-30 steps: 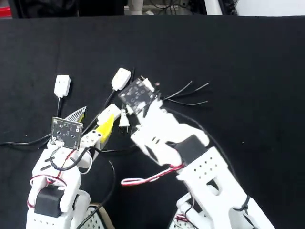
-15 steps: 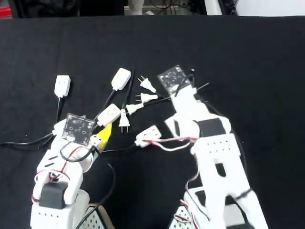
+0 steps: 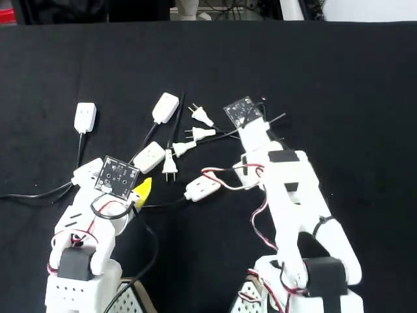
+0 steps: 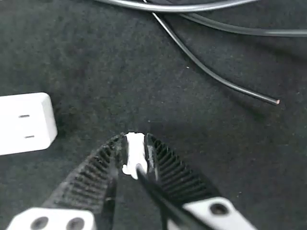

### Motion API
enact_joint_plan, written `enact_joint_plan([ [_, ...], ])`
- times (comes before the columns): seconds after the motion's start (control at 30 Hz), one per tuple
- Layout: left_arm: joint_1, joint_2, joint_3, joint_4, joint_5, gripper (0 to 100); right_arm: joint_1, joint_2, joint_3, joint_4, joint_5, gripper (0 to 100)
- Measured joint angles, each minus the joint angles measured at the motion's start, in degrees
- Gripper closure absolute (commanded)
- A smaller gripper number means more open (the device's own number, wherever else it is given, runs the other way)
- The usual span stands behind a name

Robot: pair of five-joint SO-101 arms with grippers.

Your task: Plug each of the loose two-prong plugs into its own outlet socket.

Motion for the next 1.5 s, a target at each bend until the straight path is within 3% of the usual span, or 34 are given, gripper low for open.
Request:
enact_joint_plan([
  [0.2, 0.0, 0.0, 0.0, 0.0, 0.0, 73, 1.14, 0.97, -0.35, -0.09, 2.73, 98.4],
  [1.3, 0.0, 0.0, 0.09, 0.0, 0.0, 73, 1.23, 1.14, -2.46, 8.62, 2.73, 98.2],
  [1.5, 0.0, 0.0, 0.09, 0.0, 0.0, 73, 1.23, 1.58, -2.2, 8.97, 2.73, 92.2],
])
